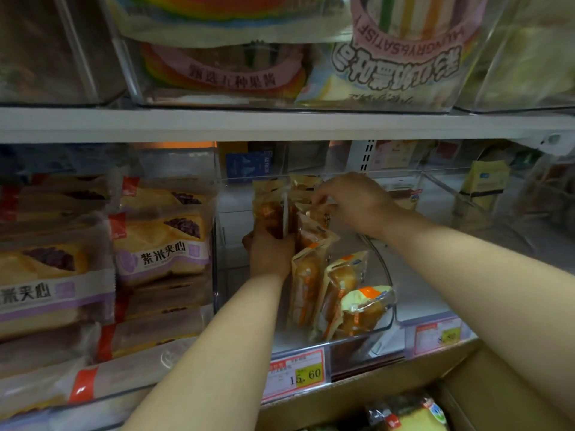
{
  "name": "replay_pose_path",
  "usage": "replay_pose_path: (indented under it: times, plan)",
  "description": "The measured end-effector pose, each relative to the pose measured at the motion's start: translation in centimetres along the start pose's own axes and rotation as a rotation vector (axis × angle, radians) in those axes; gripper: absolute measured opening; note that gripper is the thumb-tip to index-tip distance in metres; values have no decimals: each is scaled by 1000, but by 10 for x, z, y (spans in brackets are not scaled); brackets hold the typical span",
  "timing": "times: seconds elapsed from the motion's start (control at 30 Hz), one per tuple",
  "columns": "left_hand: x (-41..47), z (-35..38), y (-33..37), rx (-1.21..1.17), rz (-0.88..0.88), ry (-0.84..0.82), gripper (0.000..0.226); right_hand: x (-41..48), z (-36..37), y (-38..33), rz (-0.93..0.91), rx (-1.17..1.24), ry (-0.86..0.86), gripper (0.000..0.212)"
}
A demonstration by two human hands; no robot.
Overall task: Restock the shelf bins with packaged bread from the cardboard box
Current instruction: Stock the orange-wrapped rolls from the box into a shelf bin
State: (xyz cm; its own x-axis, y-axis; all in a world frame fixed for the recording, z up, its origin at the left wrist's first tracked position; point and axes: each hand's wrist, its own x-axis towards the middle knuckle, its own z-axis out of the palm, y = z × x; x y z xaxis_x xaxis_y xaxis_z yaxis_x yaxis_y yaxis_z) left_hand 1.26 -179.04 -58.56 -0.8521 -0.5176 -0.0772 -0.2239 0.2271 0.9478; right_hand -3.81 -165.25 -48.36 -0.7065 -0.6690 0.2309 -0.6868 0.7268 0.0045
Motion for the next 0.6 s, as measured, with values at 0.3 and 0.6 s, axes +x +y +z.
replay_pose_path:
  times: [0.3,0.6]
  plan:
    - [-7,-1,8,-25,3,30,44,-31,-40,-27,25,320,-190,17]
    - [-14,-6,14,6,-36,21,44,-31,-43,-50,-40,85,-543,45]
